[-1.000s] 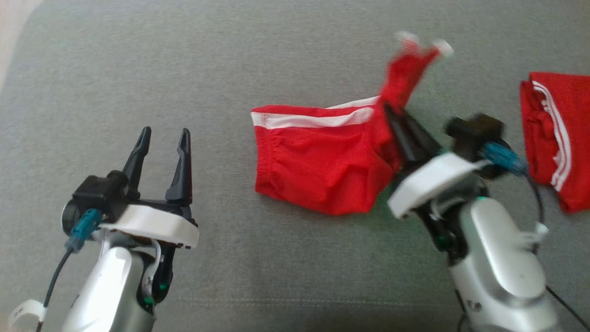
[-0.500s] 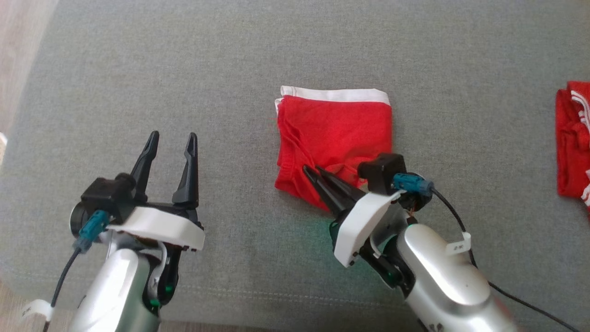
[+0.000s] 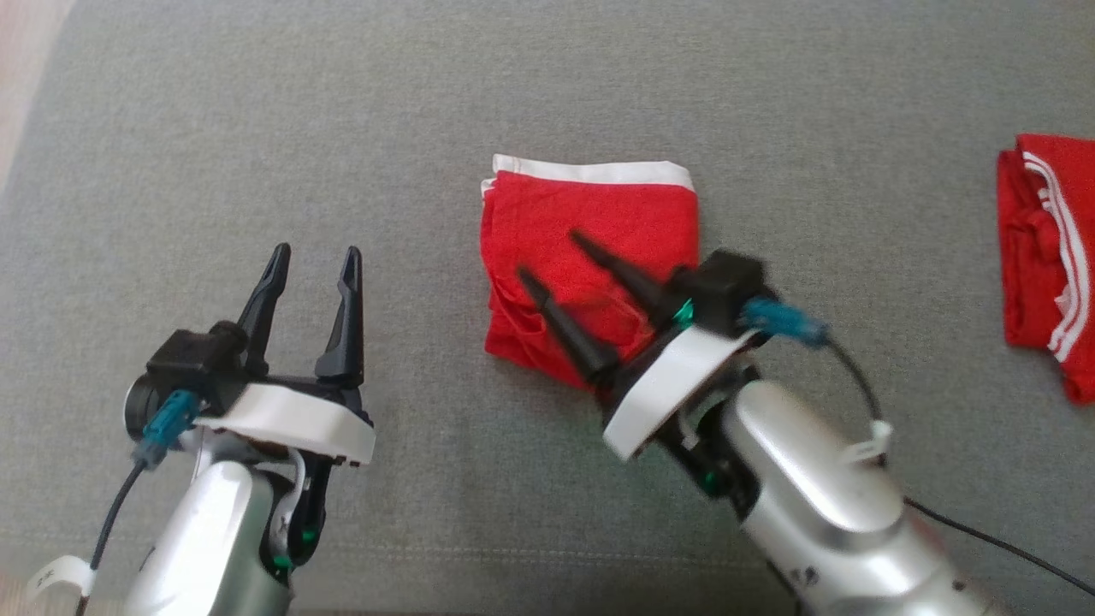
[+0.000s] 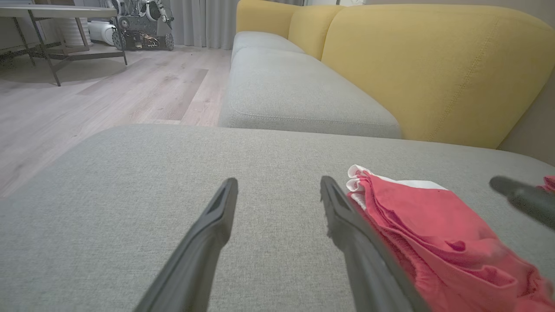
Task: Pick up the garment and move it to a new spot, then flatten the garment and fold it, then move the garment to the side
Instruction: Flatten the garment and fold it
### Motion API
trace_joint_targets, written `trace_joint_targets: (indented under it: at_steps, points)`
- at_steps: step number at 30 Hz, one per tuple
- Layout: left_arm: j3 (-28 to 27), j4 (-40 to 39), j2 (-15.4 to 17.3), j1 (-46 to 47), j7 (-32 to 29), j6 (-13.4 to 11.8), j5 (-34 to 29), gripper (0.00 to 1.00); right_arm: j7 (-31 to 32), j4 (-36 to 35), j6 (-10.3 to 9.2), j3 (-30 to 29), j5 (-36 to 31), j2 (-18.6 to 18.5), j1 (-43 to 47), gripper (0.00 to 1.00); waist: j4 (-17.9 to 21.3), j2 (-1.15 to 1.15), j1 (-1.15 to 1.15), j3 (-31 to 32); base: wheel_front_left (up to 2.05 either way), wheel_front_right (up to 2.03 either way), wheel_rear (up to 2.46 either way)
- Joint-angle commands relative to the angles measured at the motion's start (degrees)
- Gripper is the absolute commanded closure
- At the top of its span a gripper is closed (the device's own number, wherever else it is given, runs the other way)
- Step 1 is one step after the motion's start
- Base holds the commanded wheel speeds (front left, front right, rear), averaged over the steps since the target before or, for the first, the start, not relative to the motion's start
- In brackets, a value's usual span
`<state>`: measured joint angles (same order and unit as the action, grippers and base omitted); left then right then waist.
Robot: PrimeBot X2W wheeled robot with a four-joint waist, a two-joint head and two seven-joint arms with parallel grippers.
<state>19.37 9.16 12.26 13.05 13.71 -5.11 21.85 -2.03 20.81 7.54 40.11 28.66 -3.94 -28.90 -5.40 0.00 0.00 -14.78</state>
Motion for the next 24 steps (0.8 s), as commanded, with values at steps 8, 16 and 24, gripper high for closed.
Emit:
trace_joint_targets:
  at_steps: [8,16,24]
  points:
    - [-2.65,-2.53,2.61,1.1,0.4,-1.19,0.01,0.0,-2.9,-6.27,-0.05,-17.63,-9.92,1.05,2.34,0.0,2.14,0.0,0.0,1.27,0.0,0.0,0.0]
    - [-3.06,-4.72,4.16,-0.18,-0.1,-2.43,-0.6,0.0,0.84,-16.05,-0.05,-33.49,-18.39,-0.01,11.89,0.0,3.63,0.0,0.0,2.22,0.0,0.0,0.0]
    - [-3.08,-6.68,5.69,-2.23,-1.06,-3.32,-1.13,0.0,4.09,-23.47,-0.05,-38.02,-21.11,0.08,18.28,0.0,4.58,0.0,0.0,3.68,0.0,0.0,0.0]
